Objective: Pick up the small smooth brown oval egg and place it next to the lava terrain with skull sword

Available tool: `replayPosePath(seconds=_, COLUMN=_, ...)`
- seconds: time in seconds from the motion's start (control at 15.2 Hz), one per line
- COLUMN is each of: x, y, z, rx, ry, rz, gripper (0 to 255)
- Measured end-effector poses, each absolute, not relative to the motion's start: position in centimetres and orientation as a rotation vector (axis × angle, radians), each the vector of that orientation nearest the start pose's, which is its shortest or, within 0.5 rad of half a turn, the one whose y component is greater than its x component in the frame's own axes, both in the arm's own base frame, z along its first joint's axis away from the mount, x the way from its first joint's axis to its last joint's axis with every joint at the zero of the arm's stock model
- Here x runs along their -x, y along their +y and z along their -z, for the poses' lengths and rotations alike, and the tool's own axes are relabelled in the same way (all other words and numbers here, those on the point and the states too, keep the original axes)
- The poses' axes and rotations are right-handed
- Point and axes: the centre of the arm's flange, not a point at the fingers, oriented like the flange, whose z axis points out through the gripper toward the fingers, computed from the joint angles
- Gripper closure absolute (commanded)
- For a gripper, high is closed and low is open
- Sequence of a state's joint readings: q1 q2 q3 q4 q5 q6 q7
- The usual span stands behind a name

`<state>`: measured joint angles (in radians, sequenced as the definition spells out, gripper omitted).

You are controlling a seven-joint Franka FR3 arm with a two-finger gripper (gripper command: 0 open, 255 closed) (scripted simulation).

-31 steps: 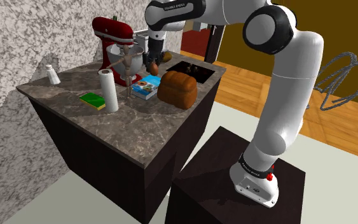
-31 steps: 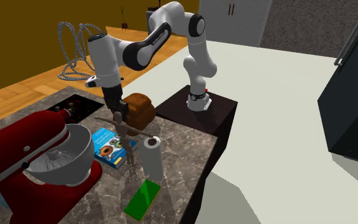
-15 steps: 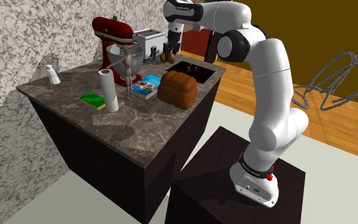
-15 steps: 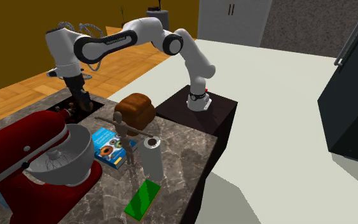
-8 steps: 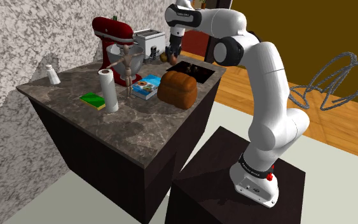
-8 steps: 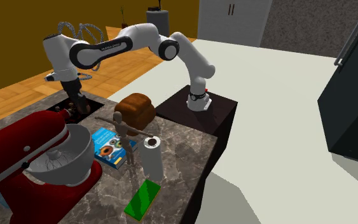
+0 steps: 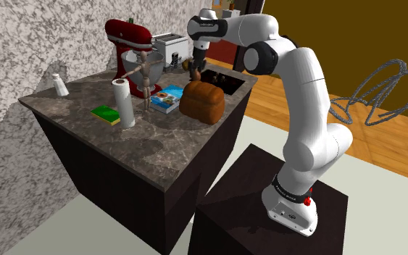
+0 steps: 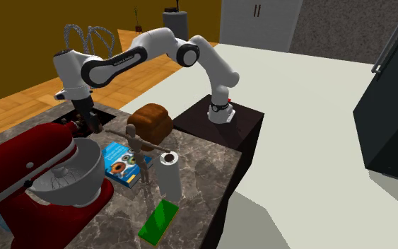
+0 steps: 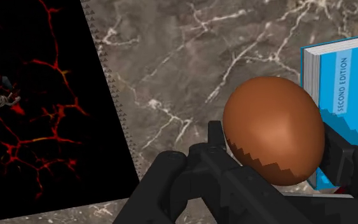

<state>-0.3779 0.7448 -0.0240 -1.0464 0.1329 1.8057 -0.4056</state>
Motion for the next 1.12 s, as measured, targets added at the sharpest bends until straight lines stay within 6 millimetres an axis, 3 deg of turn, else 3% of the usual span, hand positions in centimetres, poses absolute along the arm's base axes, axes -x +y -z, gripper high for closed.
replayPosePath(seconds=0.73, x=-70.3, y=-27.9, z=-34.4, rx=3.042, ry=0.030, rz=0.088, gripper=255)
replayPosePath(seconds=1.12, x=-70.3, y=-28.0, z=-34.0, rx=3.042, ry=0.030, rz=0.088, gripper=255)
